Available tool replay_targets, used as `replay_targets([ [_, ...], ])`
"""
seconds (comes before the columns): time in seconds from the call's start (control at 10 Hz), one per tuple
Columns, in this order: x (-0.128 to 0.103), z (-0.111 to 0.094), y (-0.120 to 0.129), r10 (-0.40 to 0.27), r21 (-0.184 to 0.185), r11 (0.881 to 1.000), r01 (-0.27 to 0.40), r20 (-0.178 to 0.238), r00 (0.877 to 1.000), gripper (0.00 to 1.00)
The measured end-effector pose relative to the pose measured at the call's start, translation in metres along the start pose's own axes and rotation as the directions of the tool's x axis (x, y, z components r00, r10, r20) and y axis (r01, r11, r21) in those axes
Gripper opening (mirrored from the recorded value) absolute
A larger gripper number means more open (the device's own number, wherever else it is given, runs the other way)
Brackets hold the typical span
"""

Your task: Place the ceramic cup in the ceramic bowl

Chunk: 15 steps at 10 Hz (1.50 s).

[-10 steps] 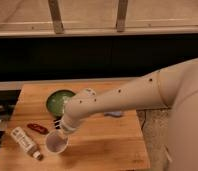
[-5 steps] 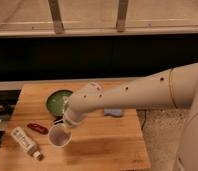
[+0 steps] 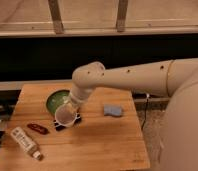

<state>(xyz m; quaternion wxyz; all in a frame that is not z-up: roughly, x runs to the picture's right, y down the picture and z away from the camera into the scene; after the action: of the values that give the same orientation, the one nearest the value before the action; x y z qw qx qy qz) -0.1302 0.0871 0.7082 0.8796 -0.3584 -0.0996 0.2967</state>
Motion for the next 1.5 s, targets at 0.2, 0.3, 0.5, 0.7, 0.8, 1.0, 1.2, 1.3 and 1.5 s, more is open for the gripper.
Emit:
replay_targets([
  [0.2, -0.037, -0.003, -0.009, -0.047, -0.004, 0.999, 0.047, 0.002, 0.999, 0.00],
  [0.3, -0.054, -0.002, -0.009, -0.071, -0.005, 0.997, 0.071, 0.001, 0.997, 0.00],
  [0.5, -0.090, 0.006, -0.008, -0.130, -0.012, 0.992, 0.129, -0.009, 0.992, 0.00],
  [0.7, -0.114, 0.017, -0.010, -0.158, -0.032, 0.987, 0.158, -0.006, 0.987, 0.00],
  [0.8, -0.117, 0.018, -0.012, -0.157, -0.038, 0.987, 0.157, -0.003, 0.988, 0.00],
  [1.0, -0.116, 0.018, -0.014, -0.154, -0.037, 0.987, 0.154, -0.003, 0.988, 0.00],
  [1.2, -0.116, 0.018, -0.014, -0.155, -0.037, 0.987, 0.155, -0.003, 0.988, 0.00],
  [1.3, -0.116, 0.019, -0.013, -0.155, -0.037, 0.987, 0.155, -0.005, 0.988, 0.00],
  [1.5, -0.116, 0.017, -0.023, -0.140, -0.001, 0.990, 0.140, -0.039, 0.989, 0.00],
])
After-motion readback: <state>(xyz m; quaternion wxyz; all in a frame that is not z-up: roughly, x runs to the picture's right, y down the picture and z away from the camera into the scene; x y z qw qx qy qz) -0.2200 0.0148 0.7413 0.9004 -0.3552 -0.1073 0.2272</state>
